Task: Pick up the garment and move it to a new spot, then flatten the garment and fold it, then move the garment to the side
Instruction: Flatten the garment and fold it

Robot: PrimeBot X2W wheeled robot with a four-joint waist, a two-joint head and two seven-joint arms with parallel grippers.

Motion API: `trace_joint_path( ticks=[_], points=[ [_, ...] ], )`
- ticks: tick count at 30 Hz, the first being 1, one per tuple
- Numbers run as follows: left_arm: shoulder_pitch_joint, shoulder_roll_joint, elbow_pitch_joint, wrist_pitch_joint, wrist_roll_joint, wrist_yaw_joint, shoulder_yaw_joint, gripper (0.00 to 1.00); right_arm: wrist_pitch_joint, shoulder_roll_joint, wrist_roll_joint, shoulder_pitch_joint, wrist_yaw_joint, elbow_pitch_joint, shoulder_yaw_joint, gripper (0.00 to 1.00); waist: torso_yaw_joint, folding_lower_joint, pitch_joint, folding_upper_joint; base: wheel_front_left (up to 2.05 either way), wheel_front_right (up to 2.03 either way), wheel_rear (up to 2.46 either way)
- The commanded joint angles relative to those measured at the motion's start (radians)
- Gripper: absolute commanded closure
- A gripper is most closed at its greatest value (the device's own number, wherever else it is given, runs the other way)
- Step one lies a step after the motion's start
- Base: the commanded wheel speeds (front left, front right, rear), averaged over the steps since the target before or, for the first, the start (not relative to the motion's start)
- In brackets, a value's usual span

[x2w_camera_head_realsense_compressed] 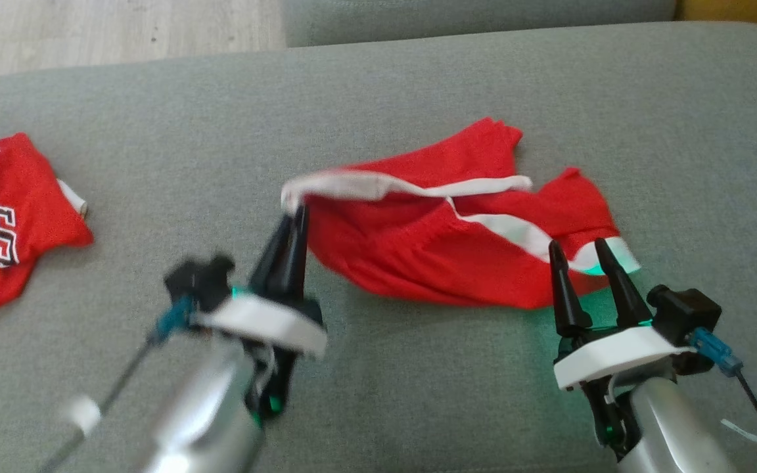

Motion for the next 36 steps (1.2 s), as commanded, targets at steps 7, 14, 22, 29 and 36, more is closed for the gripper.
trace_joint_path(
  ticks=[7,14,22,29,36],
  points=[
    [-0.460,0.108,-0.027,-0.006,0.011,0.002,-0.153,1.00,-0.007,-0.004,0.040,-0.017,0.003,-0.025,0.037,0.00,-0.060,0.0001,0.002,-0.0001,0.00,0.00,0.00],
    [-0.697,0.102,-0.061,-0.006,-0.087,0.002,-0.281,1.00,-0.007,-0.004,0.058,0.001,0.003,-0.017,0.021,0.00,-0.081,0.0001,-0.002,-0.0001,0.00,0.00,0.00],
    [-0.619,0.141,-0.064,-0.006,-0.214,0.002,-0.333,1.00,-0.007,-0.004,0.076,0.012,0.003,-0.019,0.002,0.00,-0.019,0.0001,-0.011,-0.0001,0.00,0.00,0.00],
    [-0.370,0.204,0.074,-0.006,-0.236,0.053,-0.125,1.00,-0.007,-0.004,0.062,-0.001,0.003,-0.027,0.002,0.00,0.027,0.0001,0.008,-0.0001,0.00,0.00,0.00],
    [-0.158,0.224,0.177,-0.006,-0.183,0.077,0.048,0.00,-0.007,-0.004,0.042,-0.003,0.003,-0.019,0.003,0.00,0.037,0.0001,0.021,-0.0001,0.00,0.00,0.00]
  ],
)
